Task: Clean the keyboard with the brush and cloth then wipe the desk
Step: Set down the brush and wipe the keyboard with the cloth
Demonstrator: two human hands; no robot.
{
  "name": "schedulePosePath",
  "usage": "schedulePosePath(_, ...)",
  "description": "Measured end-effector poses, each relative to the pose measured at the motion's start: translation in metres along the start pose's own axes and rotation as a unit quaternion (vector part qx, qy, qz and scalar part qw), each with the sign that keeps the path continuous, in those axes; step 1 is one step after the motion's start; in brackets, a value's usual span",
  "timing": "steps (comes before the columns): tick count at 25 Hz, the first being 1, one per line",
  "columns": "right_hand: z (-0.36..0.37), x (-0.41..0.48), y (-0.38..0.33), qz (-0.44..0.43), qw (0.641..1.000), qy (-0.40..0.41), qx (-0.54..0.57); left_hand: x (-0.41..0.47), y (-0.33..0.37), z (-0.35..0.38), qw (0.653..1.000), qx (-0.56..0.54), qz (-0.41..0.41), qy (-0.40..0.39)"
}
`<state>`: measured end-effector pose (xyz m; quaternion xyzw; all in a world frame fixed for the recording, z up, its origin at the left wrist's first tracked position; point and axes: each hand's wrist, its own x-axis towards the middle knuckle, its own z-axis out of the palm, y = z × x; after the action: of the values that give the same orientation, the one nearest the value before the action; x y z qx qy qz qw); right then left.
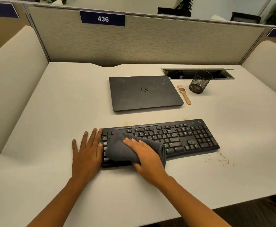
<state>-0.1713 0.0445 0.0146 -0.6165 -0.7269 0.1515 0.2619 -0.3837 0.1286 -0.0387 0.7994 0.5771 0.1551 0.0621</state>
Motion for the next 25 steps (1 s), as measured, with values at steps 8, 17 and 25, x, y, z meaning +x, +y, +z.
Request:
schedulePosePath(8, -0.019, -0.024, 0.039, 0.058, 0.995, 0.069, -0.044, 0.001, 0.003, -0.005, 1.0, -0.006, -0.014, -0.011)
schedulePosePath(17, -0.023, 0.026, 0.036, 0.067, 0.997, -0.013, -0.023, 0.001, 0.005, -0.005, 1.0, 0.013, -0.012, -0.008)
schedulePosePath(25, -0.023, 0.028, 0.044, 0.025, 0.996, -0.048, -0.07, 0.001, 0.004, -0.004, 1.0, 0.017, -0.013, -0.007)
